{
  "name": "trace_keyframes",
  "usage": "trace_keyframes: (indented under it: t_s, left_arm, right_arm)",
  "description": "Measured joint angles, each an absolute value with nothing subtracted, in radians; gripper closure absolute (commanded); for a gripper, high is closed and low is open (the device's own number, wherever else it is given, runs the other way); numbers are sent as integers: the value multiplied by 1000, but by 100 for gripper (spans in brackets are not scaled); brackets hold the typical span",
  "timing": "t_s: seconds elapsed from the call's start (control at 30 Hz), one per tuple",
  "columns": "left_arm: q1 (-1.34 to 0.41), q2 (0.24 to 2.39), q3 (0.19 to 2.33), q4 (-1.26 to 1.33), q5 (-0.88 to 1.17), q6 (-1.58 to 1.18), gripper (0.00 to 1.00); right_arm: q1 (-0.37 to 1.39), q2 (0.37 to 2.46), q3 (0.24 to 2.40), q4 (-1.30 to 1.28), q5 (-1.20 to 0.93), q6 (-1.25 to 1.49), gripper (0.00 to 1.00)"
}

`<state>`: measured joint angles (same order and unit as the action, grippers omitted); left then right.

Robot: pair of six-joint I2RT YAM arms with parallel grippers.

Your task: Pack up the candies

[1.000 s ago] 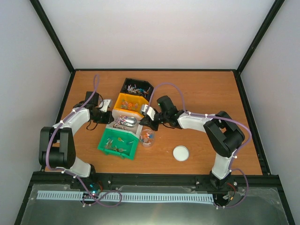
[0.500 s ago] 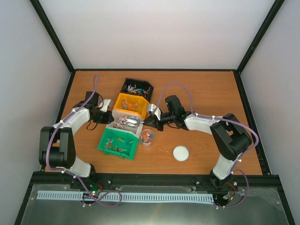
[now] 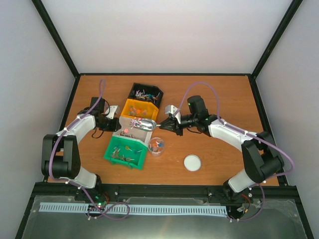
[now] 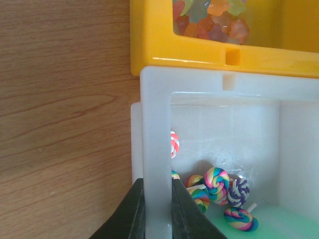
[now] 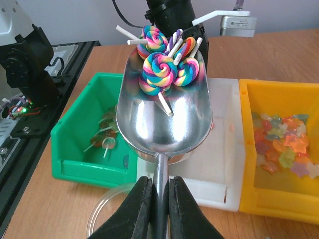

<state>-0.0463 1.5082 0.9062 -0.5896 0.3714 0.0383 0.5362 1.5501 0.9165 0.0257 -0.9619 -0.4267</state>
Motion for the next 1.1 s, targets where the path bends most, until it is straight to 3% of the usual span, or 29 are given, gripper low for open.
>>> trace_keyframes:
  t_s: [0.6, 1.1]
  left_arm:
    - [-46, 1509, 907, -590, 372, 38, 99]
    - [-46, 1519, 913, -590, 379, 38, 99]
  right_arm:
    - [362, 1365, 847, -464, -976, -805, 97]
    - [307, 1347, 846, -731, -848, -1021, 97]
